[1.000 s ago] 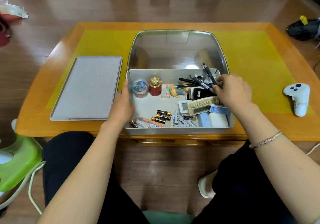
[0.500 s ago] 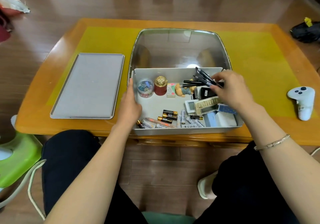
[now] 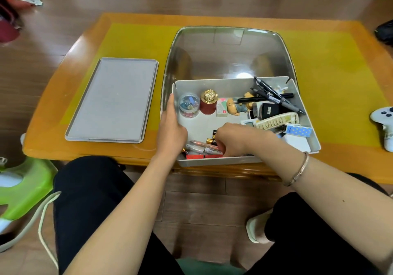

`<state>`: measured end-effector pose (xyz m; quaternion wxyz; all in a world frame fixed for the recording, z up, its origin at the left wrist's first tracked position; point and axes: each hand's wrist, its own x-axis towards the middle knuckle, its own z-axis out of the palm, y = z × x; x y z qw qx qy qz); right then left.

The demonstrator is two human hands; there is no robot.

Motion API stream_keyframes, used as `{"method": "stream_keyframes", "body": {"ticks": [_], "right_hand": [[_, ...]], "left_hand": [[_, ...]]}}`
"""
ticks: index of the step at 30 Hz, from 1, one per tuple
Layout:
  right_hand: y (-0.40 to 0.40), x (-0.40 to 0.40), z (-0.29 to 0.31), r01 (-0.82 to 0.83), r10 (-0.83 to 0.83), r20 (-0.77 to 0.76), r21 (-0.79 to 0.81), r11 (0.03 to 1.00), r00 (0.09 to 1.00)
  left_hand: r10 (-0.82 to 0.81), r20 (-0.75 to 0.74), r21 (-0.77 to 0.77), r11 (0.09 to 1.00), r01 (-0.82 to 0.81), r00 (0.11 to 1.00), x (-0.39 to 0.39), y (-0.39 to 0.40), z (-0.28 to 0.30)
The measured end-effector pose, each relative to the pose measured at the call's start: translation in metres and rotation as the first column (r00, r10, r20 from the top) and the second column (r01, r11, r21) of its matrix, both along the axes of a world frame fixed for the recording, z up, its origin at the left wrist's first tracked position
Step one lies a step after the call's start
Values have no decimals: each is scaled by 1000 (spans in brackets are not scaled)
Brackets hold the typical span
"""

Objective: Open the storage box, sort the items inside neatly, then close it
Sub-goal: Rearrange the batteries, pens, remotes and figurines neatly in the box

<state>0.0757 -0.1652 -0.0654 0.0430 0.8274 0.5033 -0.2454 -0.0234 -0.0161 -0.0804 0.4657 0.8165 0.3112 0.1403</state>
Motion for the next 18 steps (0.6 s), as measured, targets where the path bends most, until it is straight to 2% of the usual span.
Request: {"method": "stream_keyframes", "body": {"ticks": [2,8,18], "right_hand": [[1,-3,-5,-12,12,15,26,1000,1000],[-5,8,2,168,-157,-83,138,976,984],[13,-20,-3,159,-170,93,119,980,981]], "left_hand": [[-2,8,-17,1000,3,1000,-1,-1,0],[27,55,-56,998,-24,998,-1,0,-2],[29,80,-74,997,-23,996,0,-1,-6]]}}
